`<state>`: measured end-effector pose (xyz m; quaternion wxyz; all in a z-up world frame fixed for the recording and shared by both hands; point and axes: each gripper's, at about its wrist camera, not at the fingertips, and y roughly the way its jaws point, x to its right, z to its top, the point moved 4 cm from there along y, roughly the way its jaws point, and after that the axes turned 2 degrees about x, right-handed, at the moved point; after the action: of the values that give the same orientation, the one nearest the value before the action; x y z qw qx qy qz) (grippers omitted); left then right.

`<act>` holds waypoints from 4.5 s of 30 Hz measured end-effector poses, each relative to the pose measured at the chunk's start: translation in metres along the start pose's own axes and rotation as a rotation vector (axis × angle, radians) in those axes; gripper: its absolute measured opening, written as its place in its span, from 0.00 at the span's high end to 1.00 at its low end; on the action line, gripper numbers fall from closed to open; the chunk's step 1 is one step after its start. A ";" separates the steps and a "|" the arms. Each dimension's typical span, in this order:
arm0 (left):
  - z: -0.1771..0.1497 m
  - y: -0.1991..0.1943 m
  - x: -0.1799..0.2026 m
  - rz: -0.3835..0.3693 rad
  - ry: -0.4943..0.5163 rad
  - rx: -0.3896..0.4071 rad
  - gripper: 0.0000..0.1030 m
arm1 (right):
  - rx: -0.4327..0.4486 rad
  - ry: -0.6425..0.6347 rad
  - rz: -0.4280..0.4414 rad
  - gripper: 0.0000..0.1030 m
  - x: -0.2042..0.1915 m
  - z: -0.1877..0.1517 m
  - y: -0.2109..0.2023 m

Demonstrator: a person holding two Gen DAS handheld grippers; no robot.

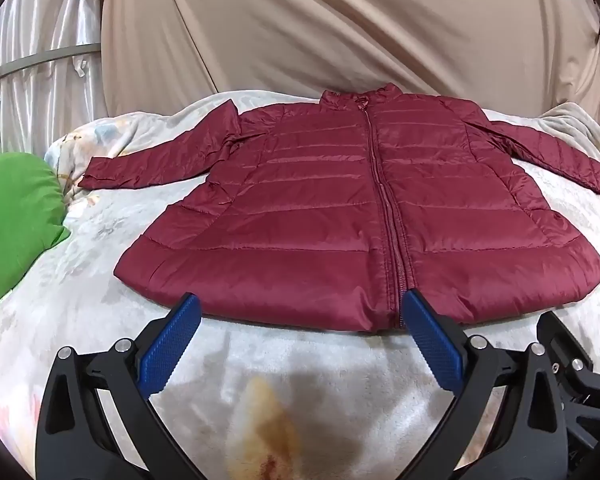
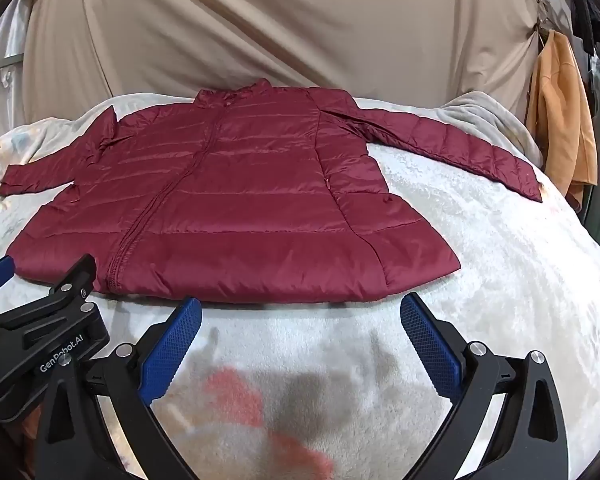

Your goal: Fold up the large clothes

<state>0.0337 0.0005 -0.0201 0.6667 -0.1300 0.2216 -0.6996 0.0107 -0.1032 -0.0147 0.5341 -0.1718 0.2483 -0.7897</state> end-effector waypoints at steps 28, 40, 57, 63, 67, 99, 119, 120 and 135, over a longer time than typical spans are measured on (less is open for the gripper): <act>-0.004 0.008 0.002 0.012 0.037 -0.055 0.05 | -0.020 -0.001 -0.003 0.06 0.000 -0.005 0.005; -0.004 0.008 0.003 0.010 0.035 -0.055 0.05 | -0.019 -0.002 -0.005 0.06 0.000 -0.004 0.005; -0.004 0.009 0.004 0.007 0.032 -0.062 0.05 | -0.022 -0.003 -0.006 0.06 -0.001 -0.006 0.007; -0.004 0.009 0.004 0.007 0.032 -0.062 0.05 | -0.022 -0.003 -0.005 0.06 -0.001 -0.006 0.007; -0.004 0.009 0.003 0.007 0.032 -0.063 0.05 | -0.023 -0.002 -0.006 0.06 -0.001 -0.007 0.007; -0.004 0.009 0.003 0.006 0.031 -0.064 0.05 | -0.026 -0.002 -0.005 0.06 -0.001 -0.006 0.007; 0.078 0.043 -0.061 -0.009 -0.011 -0.007 0.05 | -0.107 0.515 -0.132 0.09 0.315 0.080 0.110; 0.082 0.049 -0.063 0.004 -0.001 -0.012 0.05 | -0.104 0.577 -0.153 0.09 0.339 0.079 0.119; 0.098 0.153 -0.073 -0.048 -0.095 -0.233 0.05 | -0.056 0.835 -0.156 0.68 0.443 0.116 0.224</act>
<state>0.2201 0.0574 -0.0003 0.6398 -0.2446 0.2664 -0.6781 0.0792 -0.6076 -0.0460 0.3213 0.1302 0.4511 -0.8224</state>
